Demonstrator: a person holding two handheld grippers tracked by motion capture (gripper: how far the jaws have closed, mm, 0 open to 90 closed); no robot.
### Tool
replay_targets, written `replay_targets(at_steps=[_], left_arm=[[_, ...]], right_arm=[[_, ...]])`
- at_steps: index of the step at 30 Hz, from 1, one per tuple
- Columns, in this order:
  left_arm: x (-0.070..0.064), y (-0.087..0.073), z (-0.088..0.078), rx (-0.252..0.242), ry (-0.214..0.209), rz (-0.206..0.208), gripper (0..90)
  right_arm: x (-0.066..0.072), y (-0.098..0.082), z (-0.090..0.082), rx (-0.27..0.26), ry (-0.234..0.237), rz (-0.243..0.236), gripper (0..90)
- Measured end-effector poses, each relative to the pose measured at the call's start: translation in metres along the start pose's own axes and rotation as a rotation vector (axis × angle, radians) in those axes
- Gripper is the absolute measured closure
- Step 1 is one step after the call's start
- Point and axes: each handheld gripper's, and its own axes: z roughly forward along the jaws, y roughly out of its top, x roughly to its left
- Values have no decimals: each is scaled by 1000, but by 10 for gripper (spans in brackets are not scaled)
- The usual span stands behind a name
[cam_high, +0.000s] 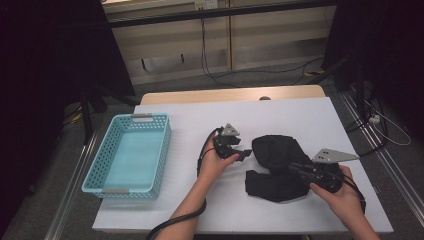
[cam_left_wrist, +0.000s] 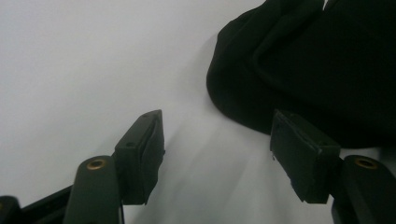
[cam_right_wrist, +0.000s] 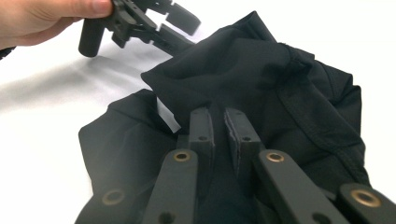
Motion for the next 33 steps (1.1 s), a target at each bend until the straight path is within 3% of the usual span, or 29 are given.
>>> replay_targets(at_steps=[3,8,18,23,27,30,33], left_arm=[[-5,4,8,4,3,25,410],[-10,9,19,10,-8,31,462],[-10,13,27,11,-12,10,576],[-7,14,27,11,13,-13,537],[-3,15,30,15,44,-41,411],[-3,18,33,24,31,-29,430],[-5,20,36,20,5,-35,556]], right_arm=[[0,0,2,4,7,-2,821],[0,0,3,6,13,-10,821],[1,1,5,11,18,-10,821],[3,2,5,12,22,-16,821],[3,1,5,18,27,-17,822],[4,1,5,21,30,-21,821],[4,1,5,18,31,-23,821]])
